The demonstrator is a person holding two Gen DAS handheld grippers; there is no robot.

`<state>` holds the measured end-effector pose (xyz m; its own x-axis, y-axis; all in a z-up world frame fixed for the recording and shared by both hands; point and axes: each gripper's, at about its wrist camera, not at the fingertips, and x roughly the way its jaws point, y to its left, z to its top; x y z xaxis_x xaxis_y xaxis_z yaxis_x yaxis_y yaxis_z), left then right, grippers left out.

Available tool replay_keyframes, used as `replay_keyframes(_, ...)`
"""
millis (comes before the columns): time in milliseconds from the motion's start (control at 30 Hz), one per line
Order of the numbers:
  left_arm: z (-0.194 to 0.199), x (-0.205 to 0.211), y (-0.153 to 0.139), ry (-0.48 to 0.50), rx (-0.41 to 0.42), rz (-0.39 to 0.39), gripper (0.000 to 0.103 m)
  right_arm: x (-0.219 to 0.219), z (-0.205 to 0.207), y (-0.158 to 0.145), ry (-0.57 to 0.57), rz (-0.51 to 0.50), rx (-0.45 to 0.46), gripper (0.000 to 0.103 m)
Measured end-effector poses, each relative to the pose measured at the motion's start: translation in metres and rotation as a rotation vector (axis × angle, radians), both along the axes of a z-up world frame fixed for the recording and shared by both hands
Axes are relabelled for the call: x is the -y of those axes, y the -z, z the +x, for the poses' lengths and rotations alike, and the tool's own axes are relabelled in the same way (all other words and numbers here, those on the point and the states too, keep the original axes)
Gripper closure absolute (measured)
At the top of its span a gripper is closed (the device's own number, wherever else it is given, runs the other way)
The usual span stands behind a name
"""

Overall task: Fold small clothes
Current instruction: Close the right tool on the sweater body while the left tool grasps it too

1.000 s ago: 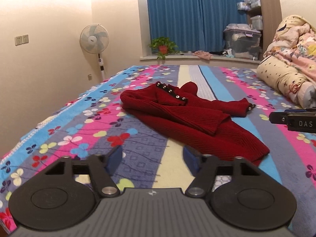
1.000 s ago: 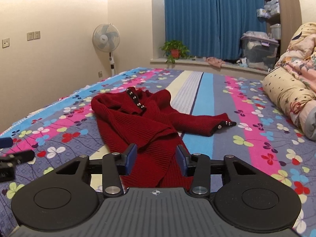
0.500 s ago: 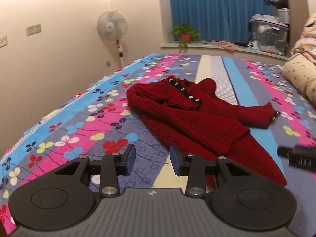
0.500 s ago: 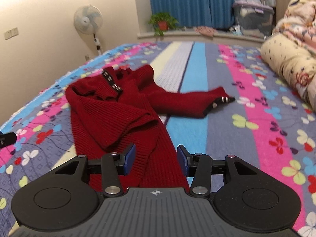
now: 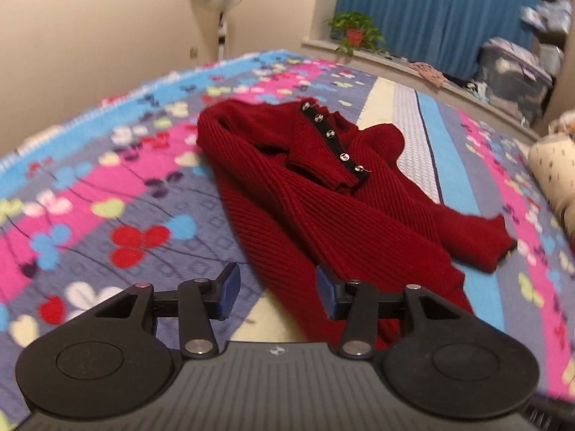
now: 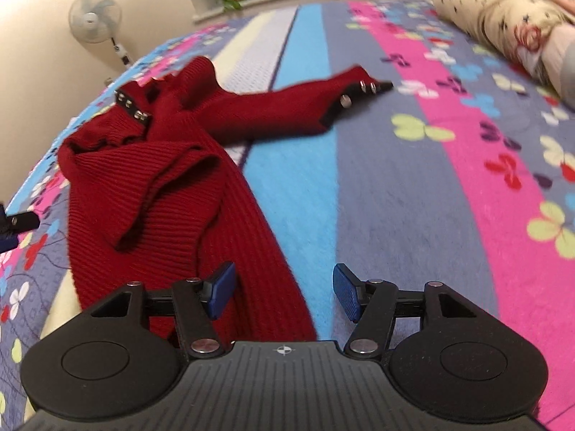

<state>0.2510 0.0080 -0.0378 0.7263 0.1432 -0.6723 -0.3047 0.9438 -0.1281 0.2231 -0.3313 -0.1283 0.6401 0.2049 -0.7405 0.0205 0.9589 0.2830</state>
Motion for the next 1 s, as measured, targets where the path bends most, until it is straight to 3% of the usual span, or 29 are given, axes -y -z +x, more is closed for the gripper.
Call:
replay_keyframes(67,0.014,-0.009,0.01,-0.01,-0.011,-0.078,0.051,-0.001,0.003,0.005,-0.008,0.019,-0.006,0.042)
replay_keyframes(233,0.041,-0.015,0.028,-0.012,-0.015,-0.175,0.051,-0.005,0.009,0.015,-0.024,-0.008,-0.002,0.043)
replay_keyframes(400,0.069,-0.006,0.046,0.003,-0.052,-0.17,0.043,-0.011,0.006,0.014,-0.021,-0.045,0.022,0.044)
replay_keyframes(533,0.078,-0.005,0.05,0.053,-0.05,-0.125,0.067,-0.01,0.007,0.017,-0.061,-0.019,0.01,0.035)
replay_keyframes(600,0.077,-0.007,0.044,0.097,-0.05,-0.093,0.074,-0.012,0.007,0.018,-0.083,-0.019,0.014,0.033)
replay_keyframes(767,0.054,-0.037,0.025,0.124,-0.035,-0.141,0.075,-0.022,0.005,0.019,-0.114,-0.073,0.041,0.036)
replay_keyframes(867,0.04,-0.061,0.024,0.08,-0.074,-0.219,0.075,-0.024,0.001,0.016,-0.122,-0.061,0.05,0.058)
replay_keyframes(933,0.031,-0.07,0.021,0.074,-0.069,-0.207,0.076,-0.025,-0.002,0.011,-0.124,-0.051,0.059,0.08)
replay_keyframes(1000,0.022,-0.076,0.018,0.062,-0.064,-0.184,0.076,-0.025,-0.006,0.006,-0.128,-0.047,0.074,0.086)
